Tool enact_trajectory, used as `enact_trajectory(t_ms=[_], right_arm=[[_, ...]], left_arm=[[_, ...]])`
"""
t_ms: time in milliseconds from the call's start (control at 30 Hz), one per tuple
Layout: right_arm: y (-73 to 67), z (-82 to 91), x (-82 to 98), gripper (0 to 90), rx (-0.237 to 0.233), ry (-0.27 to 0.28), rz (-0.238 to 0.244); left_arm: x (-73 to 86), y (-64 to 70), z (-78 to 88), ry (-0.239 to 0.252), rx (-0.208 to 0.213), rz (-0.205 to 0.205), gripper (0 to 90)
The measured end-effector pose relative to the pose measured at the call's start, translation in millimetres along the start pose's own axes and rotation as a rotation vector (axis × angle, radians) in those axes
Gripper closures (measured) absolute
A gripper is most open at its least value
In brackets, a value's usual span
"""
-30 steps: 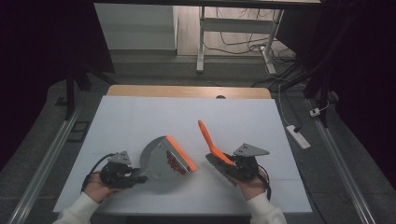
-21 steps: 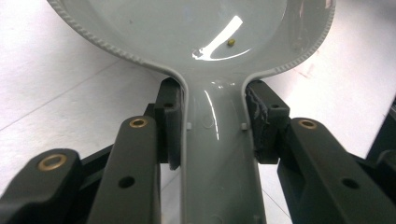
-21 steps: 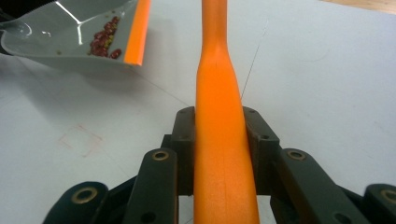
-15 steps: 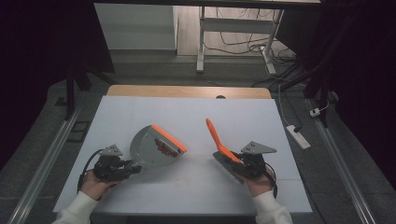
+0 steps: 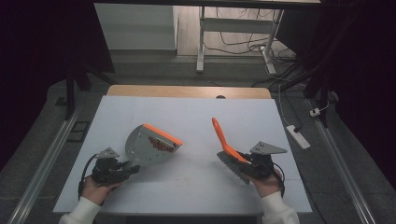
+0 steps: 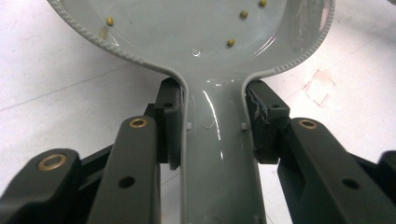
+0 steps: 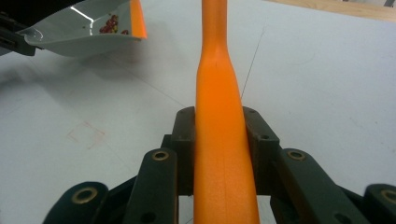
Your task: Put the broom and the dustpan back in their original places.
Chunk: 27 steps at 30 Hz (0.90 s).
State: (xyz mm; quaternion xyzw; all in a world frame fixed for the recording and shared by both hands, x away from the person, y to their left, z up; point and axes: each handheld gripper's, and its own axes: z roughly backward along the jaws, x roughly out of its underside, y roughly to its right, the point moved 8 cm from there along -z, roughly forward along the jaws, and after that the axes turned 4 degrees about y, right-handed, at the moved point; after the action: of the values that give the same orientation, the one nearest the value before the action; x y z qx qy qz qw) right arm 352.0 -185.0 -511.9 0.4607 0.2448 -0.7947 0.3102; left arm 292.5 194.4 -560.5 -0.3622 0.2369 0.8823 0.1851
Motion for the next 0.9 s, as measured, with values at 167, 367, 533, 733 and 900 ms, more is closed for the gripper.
enact_trajectory(t_ms=[167, 367, 533, 733, 900], right_arm=[[3.5, 7.9, 4.2, 69.9, 0.006, -0.006, -0.008], [7.3, 15.2, 14.5, 69.8, 0.013, -0.029, -0.035], [4.0, 16.4, 21.7, 69.9, 0.003, -0.048, -0.061], [-1.7, 15.1, 27.5, 69.8, -0.014, -0.067, -0.079], [-3.5, 13.9, 30.3, 69.8, -0.02, -0.077, -0.087]], left_arm=[[3.0, -3.6, 2.5, 0.012, -0.045, 0.029, 62.0], [7.3, -9.8, 4.4, 0.02, -0.092, 0.072, 62.0], [10.2, -15.2, 6.5, 0.03, -0.138, 0.104, 62.0], [13.8, -22.8, 7.4, 0.037, -0.195, 0.161, 61.9], [16.6, -26.5, 7.0, 0.041, -0.231, 0.198, 61.9]])
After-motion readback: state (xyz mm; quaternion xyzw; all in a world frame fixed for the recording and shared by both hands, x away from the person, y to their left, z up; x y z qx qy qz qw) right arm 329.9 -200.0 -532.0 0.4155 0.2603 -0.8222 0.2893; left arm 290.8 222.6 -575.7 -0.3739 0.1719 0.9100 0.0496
